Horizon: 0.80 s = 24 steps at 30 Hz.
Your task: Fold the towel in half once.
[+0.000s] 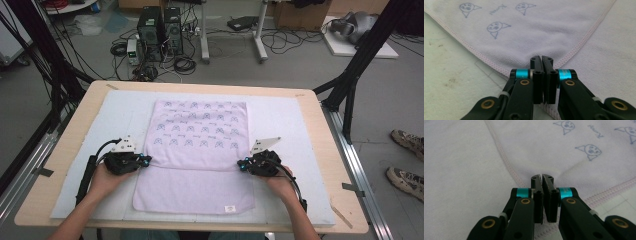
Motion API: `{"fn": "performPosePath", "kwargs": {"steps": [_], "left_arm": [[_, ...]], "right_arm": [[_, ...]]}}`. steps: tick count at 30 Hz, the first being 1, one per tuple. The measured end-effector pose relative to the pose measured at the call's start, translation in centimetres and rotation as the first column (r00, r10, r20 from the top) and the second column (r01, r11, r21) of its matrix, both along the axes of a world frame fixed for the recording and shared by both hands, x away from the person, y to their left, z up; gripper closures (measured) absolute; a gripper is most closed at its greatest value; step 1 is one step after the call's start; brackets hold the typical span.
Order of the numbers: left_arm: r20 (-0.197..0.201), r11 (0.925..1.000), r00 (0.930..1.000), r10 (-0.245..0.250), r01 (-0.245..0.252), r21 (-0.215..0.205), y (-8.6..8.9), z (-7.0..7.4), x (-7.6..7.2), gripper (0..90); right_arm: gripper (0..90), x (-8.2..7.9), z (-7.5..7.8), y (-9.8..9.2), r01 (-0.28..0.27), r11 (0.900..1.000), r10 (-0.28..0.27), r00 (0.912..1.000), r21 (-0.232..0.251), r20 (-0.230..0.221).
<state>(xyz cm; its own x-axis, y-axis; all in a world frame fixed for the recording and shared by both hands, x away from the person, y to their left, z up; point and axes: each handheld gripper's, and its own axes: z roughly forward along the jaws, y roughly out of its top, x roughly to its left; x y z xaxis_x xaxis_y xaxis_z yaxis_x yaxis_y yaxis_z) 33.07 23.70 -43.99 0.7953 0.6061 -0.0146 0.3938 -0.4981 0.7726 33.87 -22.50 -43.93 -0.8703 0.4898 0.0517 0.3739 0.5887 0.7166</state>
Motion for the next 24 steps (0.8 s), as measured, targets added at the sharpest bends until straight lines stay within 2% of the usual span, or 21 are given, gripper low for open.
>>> {"fn": "performPosePath", "kwargs": {"steps": [3, 5, 10, 14, 18, 24], "left_arm": [[0.010, 0.9995, 0.9998, 0.018, -0.018, -0.025, 0.3, 0.8, 0.0, 87.9], [0.025, 0.9980, 0.9993, 0.030, -0.028, -0.056, 0.5, 1.6, 0.0, 87.9], [0.056, 0.9935, 0.9975, 0.042, -0.036, -0.108, 0.7, 4.4, 0.3, 87.8], [0.085, 0.9931, 0.9956, 0.040, -0.030, -0.113, 0.8, 6.0, -0.4, 87.8], [0.098, 0.9957, 0.9949, 0.022, -0.012, -0.092, 0.8, 5.9, -2.4, 87.7], [0.100, 0.9972, 0.9949, -0.007, 0.014, -0.073, 0.8, 4.6, -5.9, 87.7]], "right_arm": [[88.1, 0.1, 0.9, -0.2, -0.003, 1.000, 0.003, 1.0000, 0.016, 0.009], [88.1, 0.3, 2.0, -0.6, 0.001, 0.999, -0.002, 0.9997, 0.042, 0.024], [88.1, 0.6, 4.4, -1.3, 0.015, 0.997, -0.020, 0.9979, 0.082, 0.061], [88.0, -0.1, 6.4, -1.7, 0.008, 0.993, -0.020, 0.9951, 0.117, 0.097], [88.1, -1.7, 6.8, -1.6, -0.019, 0.993, 0.007, 0.9944, 0.115, 0.105], [88.0, -4.8, 5.8, -1.8, -0.040, 0.994, 0.030, 0.9957, 0.107, 0.088]]}}
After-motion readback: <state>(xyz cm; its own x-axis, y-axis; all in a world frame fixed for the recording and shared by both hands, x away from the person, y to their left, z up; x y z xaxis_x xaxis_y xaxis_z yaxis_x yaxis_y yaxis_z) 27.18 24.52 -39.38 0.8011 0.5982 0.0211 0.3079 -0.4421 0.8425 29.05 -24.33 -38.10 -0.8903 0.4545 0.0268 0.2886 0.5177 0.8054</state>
